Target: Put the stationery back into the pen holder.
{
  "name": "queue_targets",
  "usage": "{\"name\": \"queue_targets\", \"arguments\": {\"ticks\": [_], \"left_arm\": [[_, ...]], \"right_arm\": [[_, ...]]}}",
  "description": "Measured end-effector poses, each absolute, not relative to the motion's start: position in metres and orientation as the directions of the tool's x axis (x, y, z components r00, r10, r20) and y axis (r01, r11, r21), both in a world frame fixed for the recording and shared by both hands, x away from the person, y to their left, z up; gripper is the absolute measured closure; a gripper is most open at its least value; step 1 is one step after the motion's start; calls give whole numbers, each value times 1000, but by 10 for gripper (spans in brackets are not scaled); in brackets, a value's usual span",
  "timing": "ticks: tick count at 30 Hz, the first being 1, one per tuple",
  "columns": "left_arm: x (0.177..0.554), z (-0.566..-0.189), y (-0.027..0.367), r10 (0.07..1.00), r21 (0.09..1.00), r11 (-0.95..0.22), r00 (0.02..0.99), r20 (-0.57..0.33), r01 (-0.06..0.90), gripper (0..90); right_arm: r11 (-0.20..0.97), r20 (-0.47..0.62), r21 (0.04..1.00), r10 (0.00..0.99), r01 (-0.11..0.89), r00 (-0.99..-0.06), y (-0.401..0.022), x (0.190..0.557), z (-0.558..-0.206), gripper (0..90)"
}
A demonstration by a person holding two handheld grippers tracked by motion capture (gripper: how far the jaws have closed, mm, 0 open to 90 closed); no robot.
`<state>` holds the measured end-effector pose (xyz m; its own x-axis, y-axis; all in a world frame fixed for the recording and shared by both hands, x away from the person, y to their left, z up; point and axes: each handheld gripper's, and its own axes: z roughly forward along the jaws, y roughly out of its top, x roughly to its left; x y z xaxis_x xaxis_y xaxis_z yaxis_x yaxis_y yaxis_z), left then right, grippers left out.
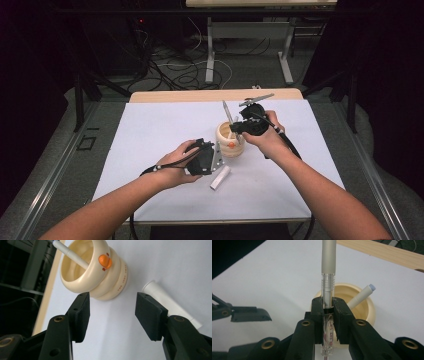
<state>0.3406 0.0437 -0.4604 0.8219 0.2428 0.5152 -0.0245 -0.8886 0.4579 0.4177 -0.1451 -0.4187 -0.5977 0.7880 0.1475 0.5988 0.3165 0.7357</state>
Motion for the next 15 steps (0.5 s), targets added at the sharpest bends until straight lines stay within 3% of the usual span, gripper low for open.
{"name": "queue_targets", "arguments": {"ticks": [9, 15], "left_arm": [[354, -462, 43, 410, 593, -789, 855, 318, 158, 391], [361, -472, 45, 482, 627, -733, 851, 206, 264, 340]], "right_arm": [[224, 178, 768, 825, 600, -536, -152, 428, -425, 799], [151, 216, 787, 841, 598, -496, -154, 433, -430, 799]]}}
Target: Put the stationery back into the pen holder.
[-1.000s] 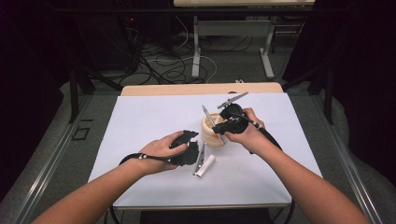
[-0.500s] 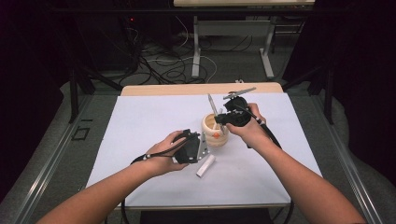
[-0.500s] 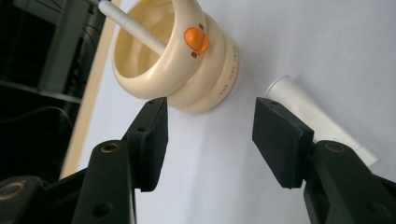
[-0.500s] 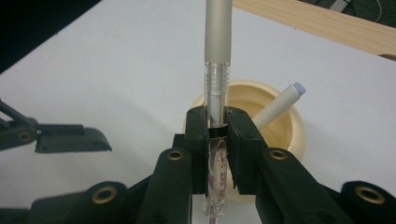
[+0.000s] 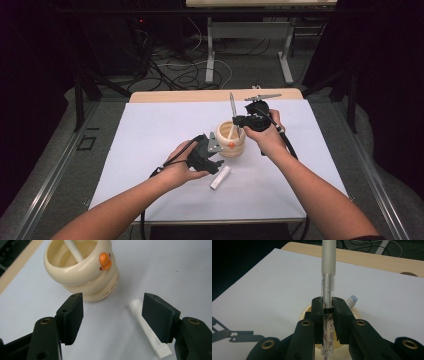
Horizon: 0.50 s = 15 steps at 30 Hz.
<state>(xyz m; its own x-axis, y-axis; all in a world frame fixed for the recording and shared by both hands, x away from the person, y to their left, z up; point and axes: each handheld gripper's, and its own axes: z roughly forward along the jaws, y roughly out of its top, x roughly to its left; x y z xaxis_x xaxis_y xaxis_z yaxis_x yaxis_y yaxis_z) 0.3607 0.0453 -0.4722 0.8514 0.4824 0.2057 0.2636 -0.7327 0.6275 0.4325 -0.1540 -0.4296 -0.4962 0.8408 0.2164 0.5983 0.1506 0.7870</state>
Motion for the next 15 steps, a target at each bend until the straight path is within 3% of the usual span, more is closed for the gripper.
{"name": "queue_targets", "arguments": {"ticks": [8, 15], "left_arm": [[366, -480, 51, 576, 668, -624, 816, 41, 406, 312], [371, -484, 56, 604, 680, -585, 797, 1, 442, 258]], "right_arm": [[99, 240, 799, 852, 593, -465, -154, 434, -442, 799], [42, 273, 812, 854, 583, -443, -154, 436, -444, 799]]}}
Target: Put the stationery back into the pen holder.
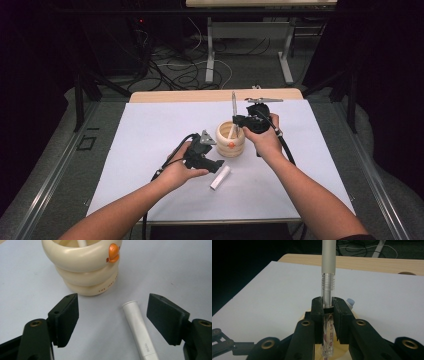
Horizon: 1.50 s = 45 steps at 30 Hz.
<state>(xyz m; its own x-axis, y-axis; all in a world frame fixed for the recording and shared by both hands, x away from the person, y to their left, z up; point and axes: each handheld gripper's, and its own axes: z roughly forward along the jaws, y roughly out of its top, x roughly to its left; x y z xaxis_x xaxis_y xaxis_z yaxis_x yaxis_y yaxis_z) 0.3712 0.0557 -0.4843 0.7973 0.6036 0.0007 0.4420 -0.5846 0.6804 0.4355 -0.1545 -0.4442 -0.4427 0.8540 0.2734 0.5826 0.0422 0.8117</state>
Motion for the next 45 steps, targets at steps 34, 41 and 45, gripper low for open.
{"name": "queue_targets", "arguments": {"ticks": [34, 41, 45], "left_arm": [[376, -499, 72, 684, 733, -414, 716, -141, 539, 212], [375, -500, 71, 682, 734, -420, 719, -133, 533, 213], [372, -501, 70, 678, 733, -428, 724, -127, 529, 217]], "right_arm": [[-86, 342, 817, 868, 571, -359, -153, 430, -488, 796], [-86, 358, 813, 854, 576, -377, -158, 424, -486, 684], [-57, 327, 835, 852, 547, -409, -160, 418, -483, 627]]}}
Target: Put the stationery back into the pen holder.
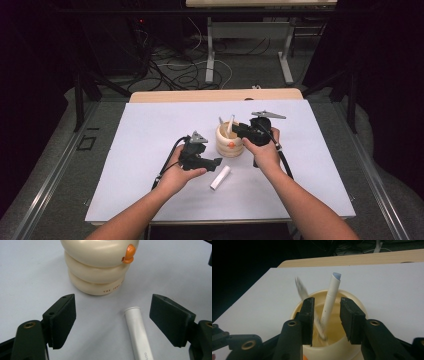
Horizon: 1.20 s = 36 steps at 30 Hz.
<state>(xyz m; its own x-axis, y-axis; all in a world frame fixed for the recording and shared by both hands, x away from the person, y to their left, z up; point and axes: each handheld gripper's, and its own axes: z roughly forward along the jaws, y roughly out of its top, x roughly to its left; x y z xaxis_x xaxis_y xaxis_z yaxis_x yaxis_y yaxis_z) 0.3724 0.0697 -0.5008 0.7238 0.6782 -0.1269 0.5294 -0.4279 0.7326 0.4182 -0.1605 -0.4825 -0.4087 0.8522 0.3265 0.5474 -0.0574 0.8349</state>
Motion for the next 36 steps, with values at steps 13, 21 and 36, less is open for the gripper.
{"name": "queue_targets", "arguments": {"ticks": [13, 21, 36], "left_arm": [[367, -505, 65, 674, 707, -453, 728, -127, 543, 248], [367, -507, 64, 678, 665, -463, 717, -161, 586, 317], [364, -513, 57, 673, 576, -474, 696, -250, 666, 396]], "right_arm": [[33, 246, 864, 842, 502, -479, -163, 398, -476, 438], [49, 231, 869, 839, 492, -493, -168, 391, -474, 393], [68, 220, 877, 824, 476, -523, -174, 376, -470, 309]]}}
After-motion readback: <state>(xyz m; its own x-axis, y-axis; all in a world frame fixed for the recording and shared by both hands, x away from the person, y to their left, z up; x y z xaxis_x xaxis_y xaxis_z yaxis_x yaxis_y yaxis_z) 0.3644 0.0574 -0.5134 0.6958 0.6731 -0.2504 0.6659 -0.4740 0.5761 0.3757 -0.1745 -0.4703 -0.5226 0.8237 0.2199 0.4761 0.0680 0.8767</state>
